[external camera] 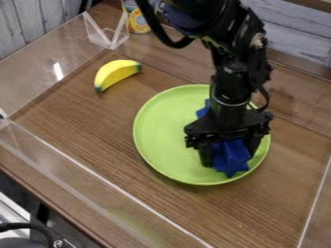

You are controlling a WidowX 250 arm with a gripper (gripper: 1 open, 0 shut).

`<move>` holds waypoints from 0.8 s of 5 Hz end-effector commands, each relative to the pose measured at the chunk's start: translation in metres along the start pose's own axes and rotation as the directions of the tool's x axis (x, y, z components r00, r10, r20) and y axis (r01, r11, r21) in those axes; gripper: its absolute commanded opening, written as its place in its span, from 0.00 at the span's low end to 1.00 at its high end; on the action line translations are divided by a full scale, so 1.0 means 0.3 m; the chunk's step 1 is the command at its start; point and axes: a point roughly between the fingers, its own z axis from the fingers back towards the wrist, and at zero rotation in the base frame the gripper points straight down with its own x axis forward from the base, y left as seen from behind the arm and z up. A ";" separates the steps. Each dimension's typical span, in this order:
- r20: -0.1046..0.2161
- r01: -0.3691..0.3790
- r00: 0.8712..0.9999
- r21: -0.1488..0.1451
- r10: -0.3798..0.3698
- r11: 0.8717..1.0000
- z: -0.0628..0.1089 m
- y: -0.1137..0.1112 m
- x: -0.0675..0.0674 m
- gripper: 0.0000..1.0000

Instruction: Put the blue object in the green plate

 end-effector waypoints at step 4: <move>-0.004 0.039 0.999 0.068 -0.038 0.997 0.001 0.030 0.013 0.00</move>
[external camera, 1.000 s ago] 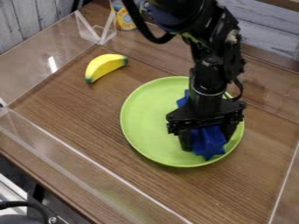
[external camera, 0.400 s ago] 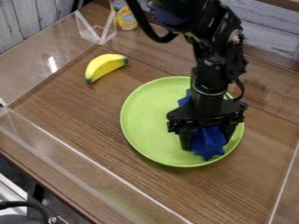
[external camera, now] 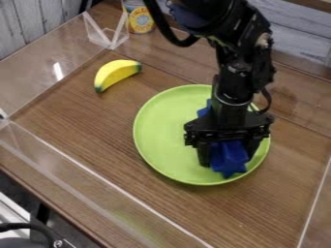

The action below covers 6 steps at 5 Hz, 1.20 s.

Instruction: Put the blue object in the green plate

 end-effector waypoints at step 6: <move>0.006 0.036 0.999 0.049 -0.036 0.998 0.032 0.025 0.040 0.00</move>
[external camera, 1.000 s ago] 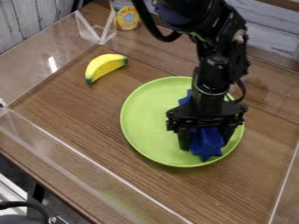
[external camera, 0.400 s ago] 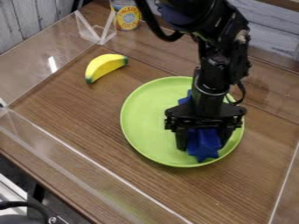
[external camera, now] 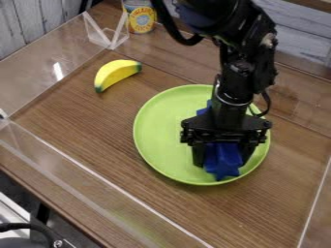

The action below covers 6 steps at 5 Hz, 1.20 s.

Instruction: Put the blue object in the green plate

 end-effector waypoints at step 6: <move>0.011 0.006 1.000 0.005 -0.006 1.000 0.045 0.018 0.038 0.00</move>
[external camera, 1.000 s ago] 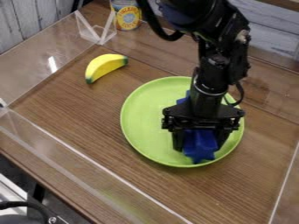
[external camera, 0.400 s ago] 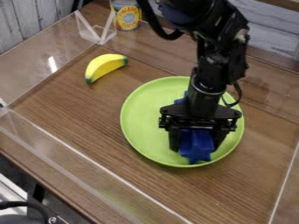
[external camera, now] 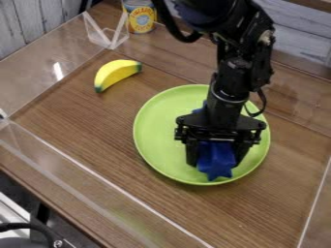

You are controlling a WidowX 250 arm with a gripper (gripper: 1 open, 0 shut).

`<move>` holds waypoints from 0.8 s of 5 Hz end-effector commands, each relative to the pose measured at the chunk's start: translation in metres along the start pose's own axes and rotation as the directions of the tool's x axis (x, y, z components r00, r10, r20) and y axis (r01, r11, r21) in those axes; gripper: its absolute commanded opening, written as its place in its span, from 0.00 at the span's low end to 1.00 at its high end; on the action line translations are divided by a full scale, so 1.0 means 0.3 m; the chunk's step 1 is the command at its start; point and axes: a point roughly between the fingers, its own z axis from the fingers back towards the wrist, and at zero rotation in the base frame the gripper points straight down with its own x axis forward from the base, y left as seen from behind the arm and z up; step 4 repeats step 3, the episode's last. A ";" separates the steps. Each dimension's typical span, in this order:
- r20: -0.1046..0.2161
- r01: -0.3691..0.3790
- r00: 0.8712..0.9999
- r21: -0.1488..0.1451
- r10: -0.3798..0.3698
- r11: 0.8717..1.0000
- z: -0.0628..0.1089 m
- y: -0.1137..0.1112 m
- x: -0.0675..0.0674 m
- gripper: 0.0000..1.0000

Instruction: Put the blue object in the green plate

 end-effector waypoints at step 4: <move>0.031 -0.009 0.999 -0.037 0.011 0.999 0.041 -0.005 0.044 0.00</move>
